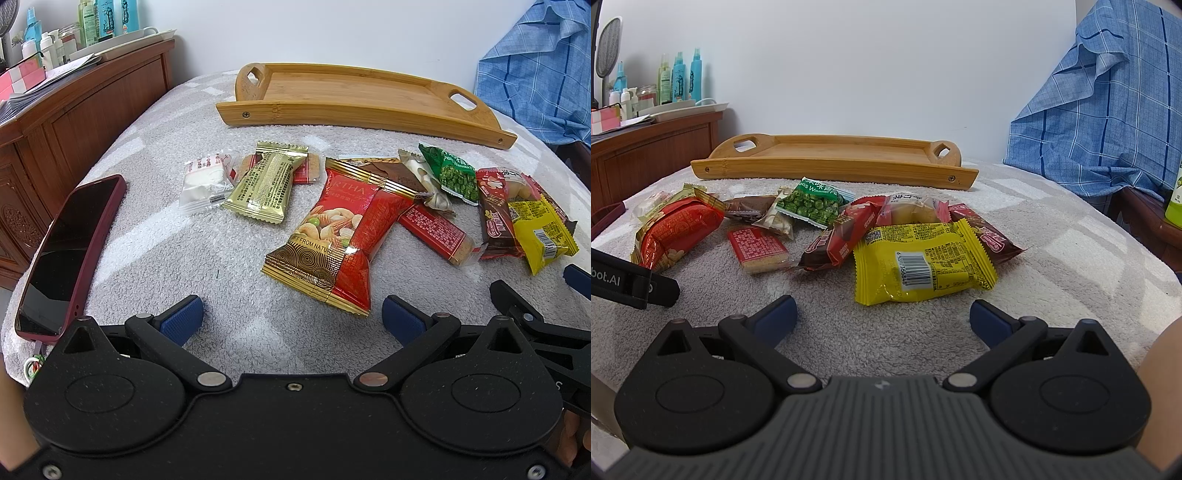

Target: Organize snacks

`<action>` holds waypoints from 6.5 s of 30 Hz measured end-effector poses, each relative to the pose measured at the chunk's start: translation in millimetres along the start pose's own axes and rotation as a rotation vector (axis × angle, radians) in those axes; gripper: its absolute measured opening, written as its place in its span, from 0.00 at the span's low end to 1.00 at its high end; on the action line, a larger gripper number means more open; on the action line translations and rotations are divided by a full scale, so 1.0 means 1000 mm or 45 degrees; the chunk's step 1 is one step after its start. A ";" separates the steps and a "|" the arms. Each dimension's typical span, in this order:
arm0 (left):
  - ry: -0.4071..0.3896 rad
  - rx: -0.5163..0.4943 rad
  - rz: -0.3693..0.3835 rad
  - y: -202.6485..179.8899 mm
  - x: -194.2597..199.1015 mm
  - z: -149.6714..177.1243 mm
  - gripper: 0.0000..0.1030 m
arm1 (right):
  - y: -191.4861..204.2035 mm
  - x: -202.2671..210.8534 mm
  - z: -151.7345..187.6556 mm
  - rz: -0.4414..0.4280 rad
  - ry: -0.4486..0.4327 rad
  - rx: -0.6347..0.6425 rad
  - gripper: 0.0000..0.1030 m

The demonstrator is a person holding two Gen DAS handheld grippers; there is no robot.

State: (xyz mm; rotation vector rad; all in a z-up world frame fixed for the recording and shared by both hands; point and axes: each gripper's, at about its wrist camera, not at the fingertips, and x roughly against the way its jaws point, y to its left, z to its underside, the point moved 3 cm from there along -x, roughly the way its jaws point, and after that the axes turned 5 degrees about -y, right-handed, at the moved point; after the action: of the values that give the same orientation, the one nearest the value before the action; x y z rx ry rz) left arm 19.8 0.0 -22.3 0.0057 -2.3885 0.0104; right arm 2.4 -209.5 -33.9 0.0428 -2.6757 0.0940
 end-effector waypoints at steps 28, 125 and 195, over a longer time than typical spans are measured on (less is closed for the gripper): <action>-0.002 -0.001 0.000 0.000 0.000 0.000 1.00 | 0.000 0.001 0.001 0.001 -0.004 0.002 1.00; -0.202 0.008 0.204 -0.012 0.008 -0.027 0.50 | -0.023 -0.020 -0.024 0.028 -0.050 -0.013 0.70; -0.192 0.313 0.158 -0.054 -0.150 -0.208 0.47 | -0.065 -0.185 -0.149 -0.171 0.061 -0.266 0.55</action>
State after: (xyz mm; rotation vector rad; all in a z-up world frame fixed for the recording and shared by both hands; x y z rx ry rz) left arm 271.5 -51.5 27.6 -0.0264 -2.5192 0.3743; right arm 236.9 -260.8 19.7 0.1520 -2.6111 -0.2240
